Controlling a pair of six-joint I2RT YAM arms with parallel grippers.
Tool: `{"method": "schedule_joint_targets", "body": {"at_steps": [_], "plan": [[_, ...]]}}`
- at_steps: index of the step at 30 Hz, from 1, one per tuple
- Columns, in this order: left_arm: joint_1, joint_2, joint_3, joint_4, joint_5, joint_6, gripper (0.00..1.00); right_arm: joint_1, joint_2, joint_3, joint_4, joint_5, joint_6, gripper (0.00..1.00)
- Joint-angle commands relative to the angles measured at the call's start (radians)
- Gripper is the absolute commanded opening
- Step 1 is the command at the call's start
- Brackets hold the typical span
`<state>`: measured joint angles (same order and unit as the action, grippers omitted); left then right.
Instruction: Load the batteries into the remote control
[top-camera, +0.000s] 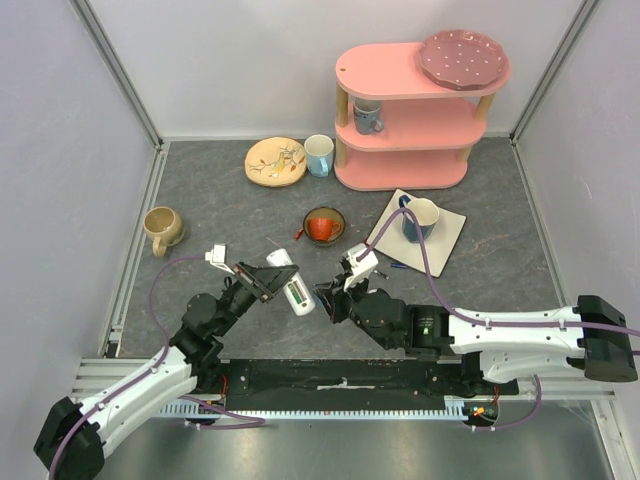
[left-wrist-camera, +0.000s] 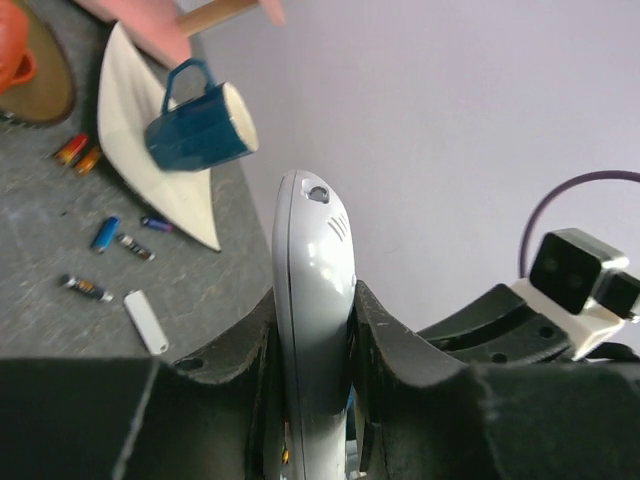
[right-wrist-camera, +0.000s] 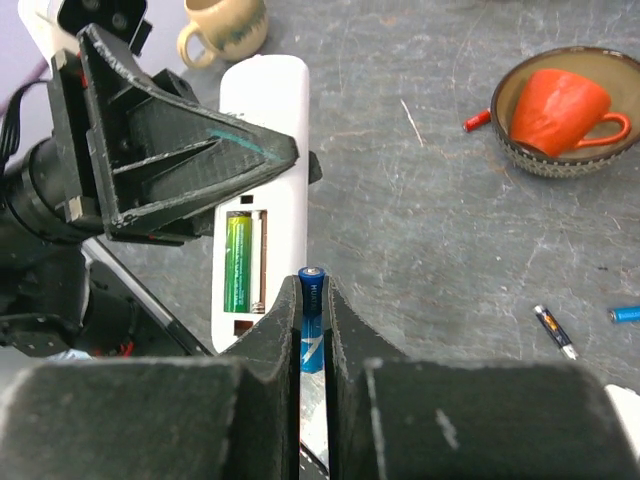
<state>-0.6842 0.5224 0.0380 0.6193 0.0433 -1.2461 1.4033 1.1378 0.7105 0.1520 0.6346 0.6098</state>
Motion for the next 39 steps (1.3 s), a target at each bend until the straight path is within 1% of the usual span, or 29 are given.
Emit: {"method": "schedule_joint_targets", "body": {"at_steps": [1,7,17,22,29,39], "plan": [[0.0,-0.032,-0.108,0.123,-0.042,-0.027,0.02,0.01,-0.004,0.0,0.15,0.071,0.013,0.0],[0.0,-0.039,-0.113,0.082,-0.04,-0.05,0.02,0.023,0.01,0.029,0.193,0.08,-0.028,0.0],[0.0,-0.012,-0.095,0.017,-0.031,-0.079,0.02,0.065,0.072,0.102,0.195,0.099,-0.128,0.0],[0.0,0.008,-0.09,0.016,-0.013,-0.095,0.02,0.065,0.099,0.112,0.207,0.099,-0.151,0.0],[0.0,0.01,-0.084,0.01,0.006,-0.101,0.02,0.066,0.148,0.125,0.193,0.145,-0.185,0.0],[0.002,0.007,-0.087,0.008,0.024,-0.108,0.02,0.065,0.171,0.126,0.227,0.166,-0.211,0.0]]}}
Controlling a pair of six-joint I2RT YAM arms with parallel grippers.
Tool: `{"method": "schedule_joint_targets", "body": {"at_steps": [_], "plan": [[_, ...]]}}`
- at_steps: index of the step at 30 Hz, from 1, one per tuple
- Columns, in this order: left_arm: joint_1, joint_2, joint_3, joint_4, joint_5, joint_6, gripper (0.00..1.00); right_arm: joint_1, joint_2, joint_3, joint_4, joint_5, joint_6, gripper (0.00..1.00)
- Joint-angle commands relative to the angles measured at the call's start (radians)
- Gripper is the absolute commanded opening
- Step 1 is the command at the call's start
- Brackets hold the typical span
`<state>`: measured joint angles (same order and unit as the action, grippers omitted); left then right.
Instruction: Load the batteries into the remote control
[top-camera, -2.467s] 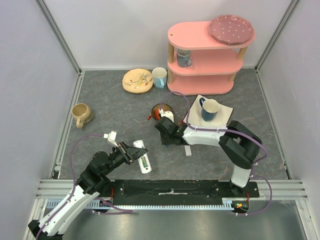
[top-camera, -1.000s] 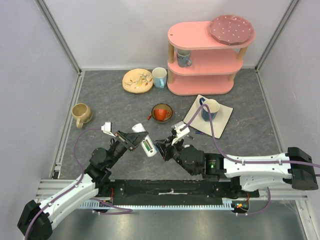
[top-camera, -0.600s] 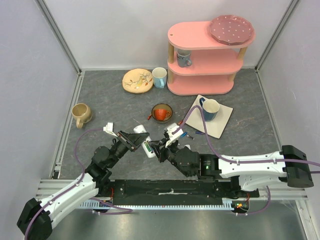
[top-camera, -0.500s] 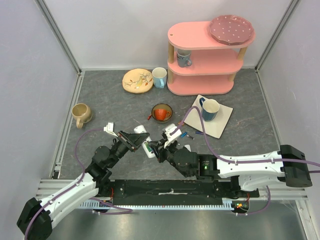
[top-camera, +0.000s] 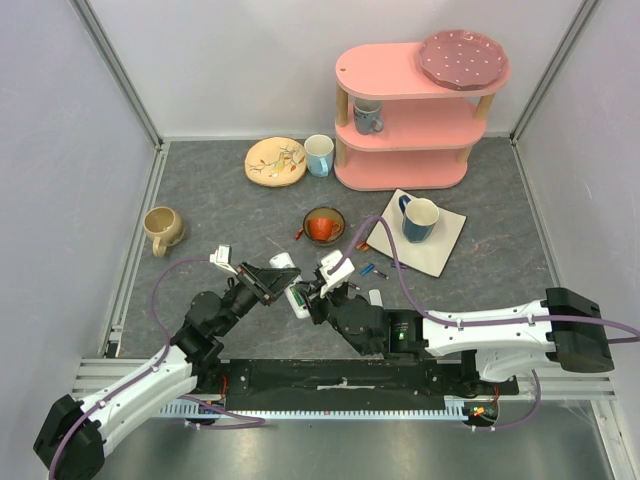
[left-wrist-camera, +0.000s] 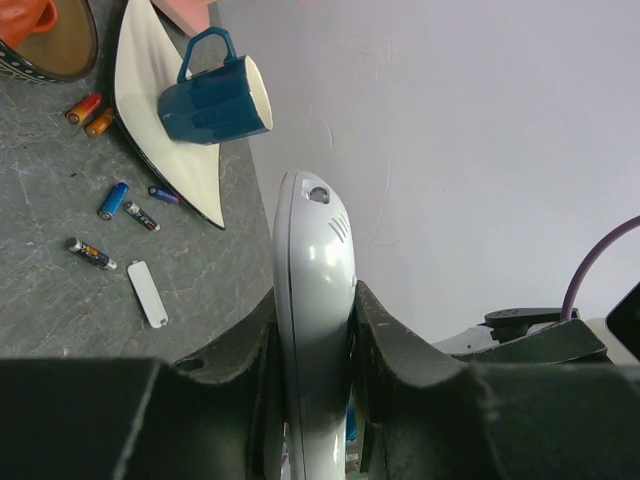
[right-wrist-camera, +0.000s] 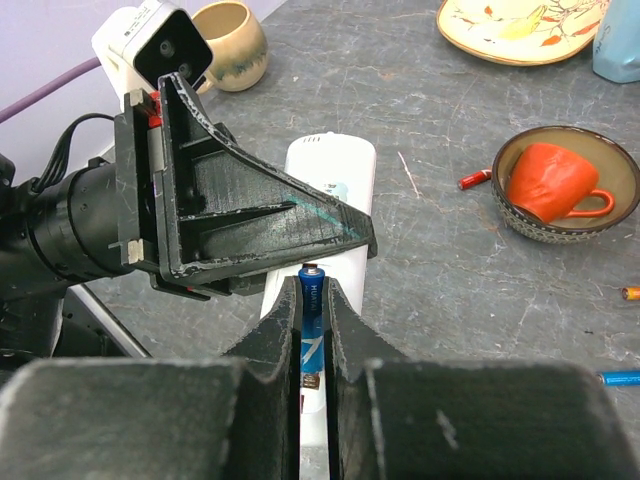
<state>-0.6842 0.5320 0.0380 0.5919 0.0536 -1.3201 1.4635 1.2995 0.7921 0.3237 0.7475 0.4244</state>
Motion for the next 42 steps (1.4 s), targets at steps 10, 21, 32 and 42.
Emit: {"method": "schedule_joint_targets", "body": {"at_steps": [10,21,32,42], "plan": [[0.0,-0.015,-0.084,0.036,0.011,-0.033,0.02,0.005,0.04,0.038,0.018,0.044,-0.004,0.0],[0.0,-0.061,-0.086,0.028,-0.02,-0.014,0.02,0.003,0.034,0.067,-0.144,-0.02,0.063,0.0],[0.0,-0.078,-0.07,0.034,-0.028,0.007,0.02,0.001,0.096,0.151,-0.294,-0.065,0.132,0.0],[0.0,-0.118,-0.067,0.029,-0.043,0.016,0.02,-0.019,0.109,0.159,-0.351,-0.065,0.189,0.0]]}}
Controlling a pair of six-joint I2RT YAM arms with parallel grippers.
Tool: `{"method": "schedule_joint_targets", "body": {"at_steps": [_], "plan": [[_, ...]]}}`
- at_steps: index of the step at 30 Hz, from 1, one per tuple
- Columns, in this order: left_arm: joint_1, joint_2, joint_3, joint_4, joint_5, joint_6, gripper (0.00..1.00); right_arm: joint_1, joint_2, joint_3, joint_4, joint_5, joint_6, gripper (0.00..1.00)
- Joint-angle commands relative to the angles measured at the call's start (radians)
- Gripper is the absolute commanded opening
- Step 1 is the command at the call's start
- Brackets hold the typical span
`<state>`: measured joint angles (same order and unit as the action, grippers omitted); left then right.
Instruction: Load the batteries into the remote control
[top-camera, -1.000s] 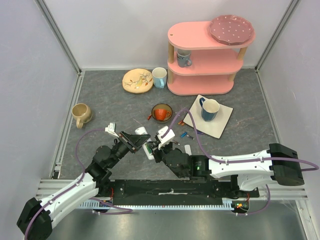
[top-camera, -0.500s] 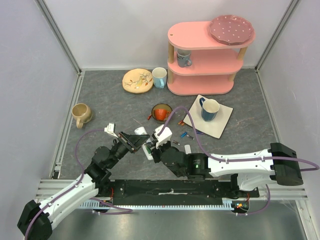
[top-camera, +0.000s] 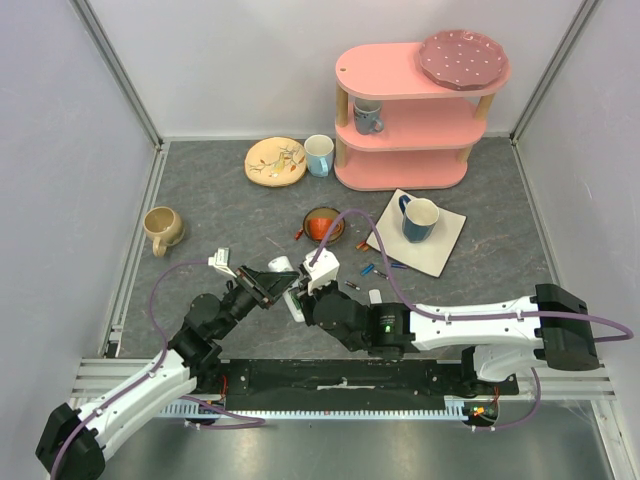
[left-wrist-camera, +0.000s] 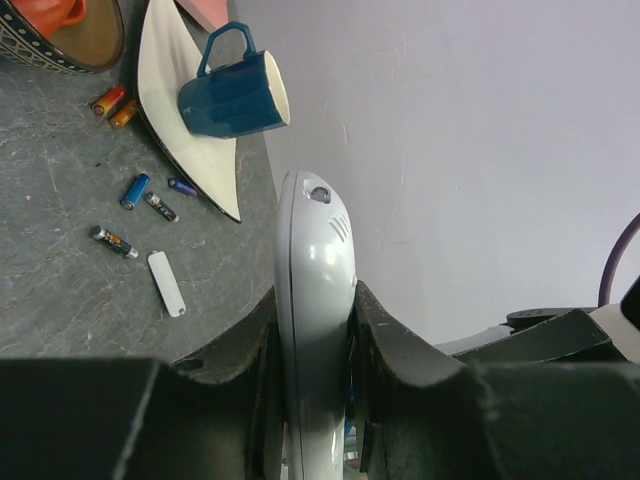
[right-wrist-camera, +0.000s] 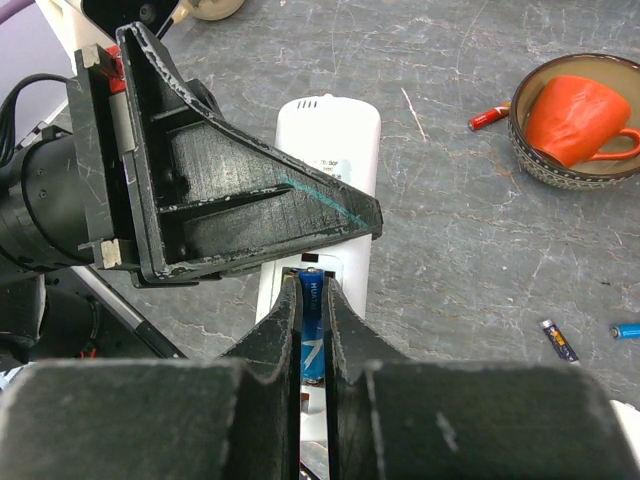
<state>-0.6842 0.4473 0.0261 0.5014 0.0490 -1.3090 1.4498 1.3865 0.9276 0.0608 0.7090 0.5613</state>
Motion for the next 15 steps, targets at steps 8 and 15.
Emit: {"method": "schedule_joint_targets", "body": {"at_steps": [8,15], "plan": [[0.0,-0.041,-0.058,0.115,-0.041,0.008,0.02,-0.012,0.029,0.033,-0.105,-0.036,0.063,0.15],[0.0,-0.038,-0.066,0.115,-0.038,0.004,0.02,-0.014,0.032,0.046,-0.116,-0.029,0.063,0.25]]}}
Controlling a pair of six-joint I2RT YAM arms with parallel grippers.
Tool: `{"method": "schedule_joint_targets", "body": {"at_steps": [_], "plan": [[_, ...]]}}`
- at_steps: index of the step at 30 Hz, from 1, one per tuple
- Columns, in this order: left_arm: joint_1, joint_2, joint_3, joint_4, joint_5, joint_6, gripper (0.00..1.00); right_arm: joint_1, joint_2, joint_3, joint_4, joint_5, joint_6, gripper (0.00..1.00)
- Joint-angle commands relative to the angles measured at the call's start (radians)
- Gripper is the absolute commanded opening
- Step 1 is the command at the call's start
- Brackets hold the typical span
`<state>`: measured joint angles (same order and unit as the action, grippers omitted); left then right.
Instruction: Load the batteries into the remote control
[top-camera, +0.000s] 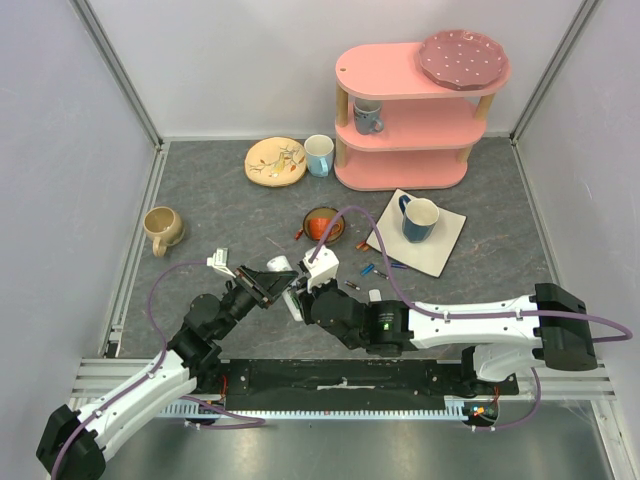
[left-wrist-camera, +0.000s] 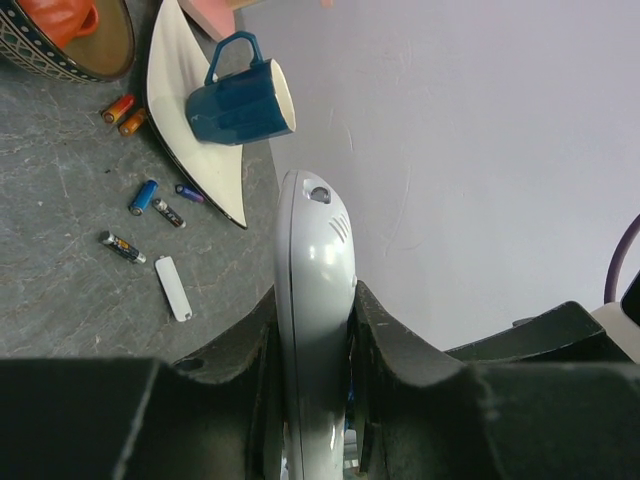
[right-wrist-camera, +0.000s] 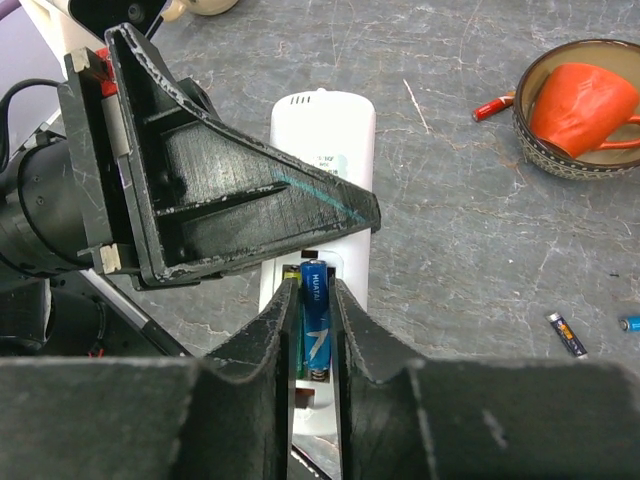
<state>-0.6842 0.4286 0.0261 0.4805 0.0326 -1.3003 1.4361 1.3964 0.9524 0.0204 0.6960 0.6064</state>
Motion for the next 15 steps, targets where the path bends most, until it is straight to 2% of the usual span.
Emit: {"method": "schedule_joint_targets", "body": {"at_steps": [1,15], "plan": [[0.0,-0.019,-0.066,0.135,-0.022,-0.005,0.02,0.001,0.023,0.023,-0.077,-0.015,0.018,0.29],[0.0,-0.007,-0.071,0.133,-0.017,-0.005,0.02,0.0,0.013,0.046,-0.102,0.013,0.019,0.4]]}}
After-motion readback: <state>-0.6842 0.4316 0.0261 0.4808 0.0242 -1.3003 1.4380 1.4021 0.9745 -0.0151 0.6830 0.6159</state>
